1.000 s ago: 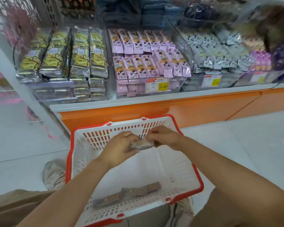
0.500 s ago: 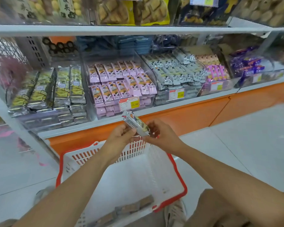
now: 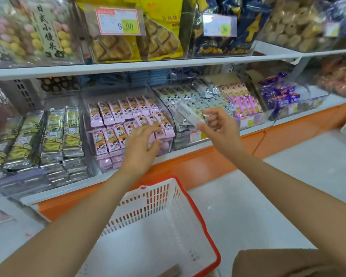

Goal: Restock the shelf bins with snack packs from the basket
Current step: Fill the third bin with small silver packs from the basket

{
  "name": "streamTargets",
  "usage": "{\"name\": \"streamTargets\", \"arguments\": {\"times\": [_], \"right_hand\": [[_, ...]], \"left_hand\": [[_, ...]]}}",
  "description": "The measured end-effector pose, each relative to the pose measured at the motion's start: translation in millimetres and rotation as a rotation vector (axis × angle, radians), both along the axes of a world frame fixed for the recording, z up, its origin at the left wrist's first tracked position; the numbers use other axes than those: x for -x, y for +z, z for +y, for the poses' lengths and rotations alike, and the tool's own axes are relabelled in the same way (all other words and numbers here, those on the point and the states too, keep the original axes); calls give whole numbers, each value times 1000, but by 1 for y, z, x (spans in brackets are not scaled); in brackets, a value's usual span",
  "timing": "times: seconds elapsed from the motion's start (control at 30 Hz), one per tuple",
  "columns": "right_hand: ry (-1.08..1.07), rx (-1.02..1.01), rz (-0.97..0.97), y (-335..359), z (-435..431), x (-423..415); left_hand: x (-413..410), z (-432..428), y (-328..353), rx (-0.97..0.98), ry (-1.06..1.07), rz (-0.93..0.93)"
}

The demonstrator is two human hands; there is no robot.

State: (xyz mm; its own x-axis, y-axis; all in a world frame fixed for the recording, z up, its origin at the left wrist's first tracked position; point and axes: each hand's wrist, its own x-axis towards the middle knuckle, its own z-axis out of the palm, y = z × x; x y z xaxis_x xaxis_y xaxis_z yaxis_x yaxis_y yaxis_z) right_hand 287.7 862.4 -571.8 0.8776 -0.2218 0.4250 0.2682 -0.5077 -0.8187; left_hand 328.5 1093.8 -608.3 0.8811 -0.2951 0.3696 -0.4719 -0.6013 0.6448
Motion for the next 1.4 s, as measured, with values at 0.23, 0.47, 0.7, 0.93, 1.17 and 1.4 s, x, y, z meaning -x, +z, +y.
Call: {"name": "streamTargets", "arguments": {"times": [0.23,0.47,0.7,0.93,1.17,1.4], "right_hand": [[-300,339,13,19,-39,-96],[-440,546,91,16,-56,-180],[-467,604,133,5,-51,-197],[-357,568,49,12,-39,-160],[43,411,-91,-7,30,-62],[405,376,110,-82,104,11]], "left_hand": [[-31,16,-25,-557,62,-82],[-36,14,-40,-607,131,-222],[-40,15,-45,-597,141,-261],[-35,20,-41,-574,96,-242],[7,39,-48,-432,75,-352],[45,92,-94,-546,123,-335]]}}
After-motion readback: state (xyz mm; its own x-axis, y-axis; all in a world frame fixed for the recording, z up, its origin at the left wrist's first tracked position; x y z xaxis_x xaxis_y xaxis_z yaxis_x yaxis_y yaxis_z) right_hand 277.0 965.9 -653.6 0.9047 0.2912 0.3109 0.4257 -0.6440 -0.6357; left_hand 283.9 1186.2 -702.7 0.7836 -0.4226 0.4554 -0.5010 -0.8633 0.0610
